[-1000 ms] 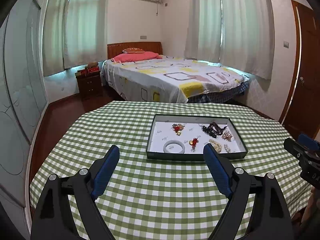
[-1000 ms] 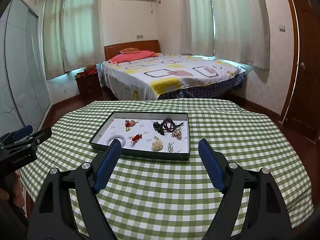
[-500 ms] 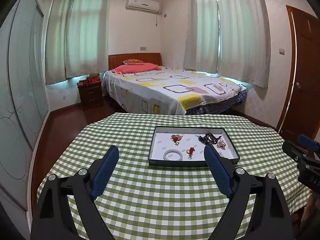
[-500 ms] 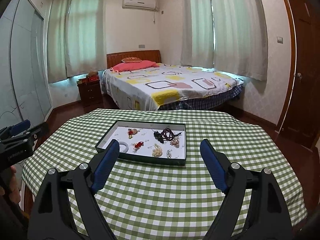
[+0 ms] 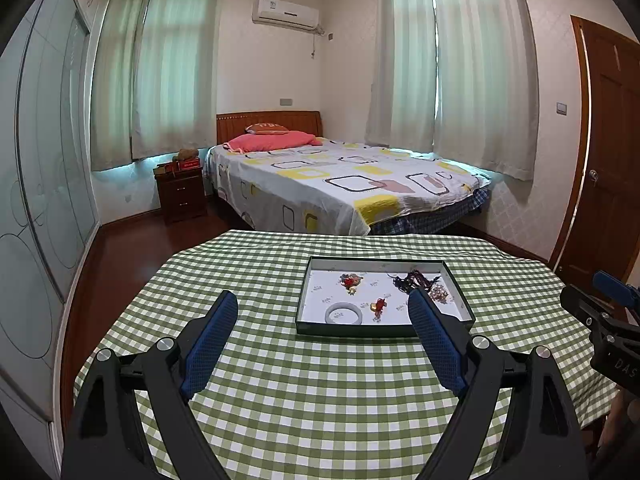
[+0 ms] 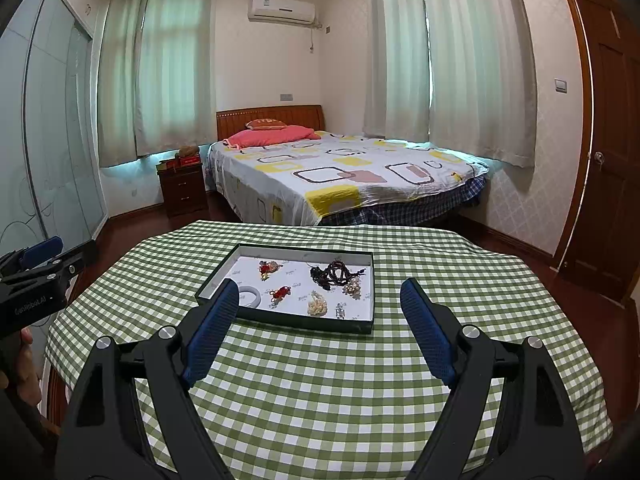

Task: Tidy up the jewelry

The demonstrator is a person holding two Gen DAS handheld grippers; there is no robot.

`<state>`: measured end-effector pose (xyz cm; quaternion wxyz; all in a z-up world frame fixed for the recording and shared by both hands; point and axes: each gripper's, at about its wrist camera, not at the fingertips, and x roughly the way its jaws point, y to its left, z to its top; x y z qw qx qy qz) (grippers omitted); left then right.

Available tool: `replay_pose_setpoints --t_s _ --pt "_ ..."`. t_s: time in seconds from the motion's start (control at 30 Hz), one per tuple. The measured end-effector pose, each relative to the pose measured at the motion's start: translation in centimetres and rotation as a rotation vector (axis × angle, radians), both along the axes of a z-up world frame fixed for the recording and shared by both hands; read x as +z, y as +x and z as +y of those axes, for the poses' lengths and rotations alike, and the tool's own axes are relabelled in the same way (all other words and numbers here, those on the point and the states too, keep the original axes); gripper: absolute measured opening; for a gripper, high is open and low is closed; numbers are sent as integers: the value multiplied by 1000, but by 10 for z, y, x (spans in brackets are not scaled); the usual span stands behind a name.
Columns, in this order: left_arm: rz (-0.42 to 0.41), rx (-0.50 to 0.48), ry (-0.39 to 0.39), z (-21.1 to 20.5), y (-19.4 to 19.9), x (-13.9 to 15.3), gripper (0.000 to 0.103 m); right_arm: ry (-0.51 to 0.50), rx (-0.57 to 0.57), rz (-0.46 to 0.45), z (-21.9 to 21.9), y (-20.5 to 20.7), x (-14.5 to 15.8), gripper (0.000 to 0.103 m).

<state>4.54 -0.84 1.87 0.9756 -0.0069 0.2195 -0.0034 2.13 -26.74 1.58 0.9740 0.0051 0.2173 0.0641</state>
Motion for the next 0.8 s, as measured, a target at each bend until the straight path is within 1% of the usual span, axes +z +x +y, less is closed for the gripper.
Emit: replay_pose_setpoints --t_s 0.8 --pt "-4 8 -10 0 0 -1 84 -2 3 3 4 -1 1 81"
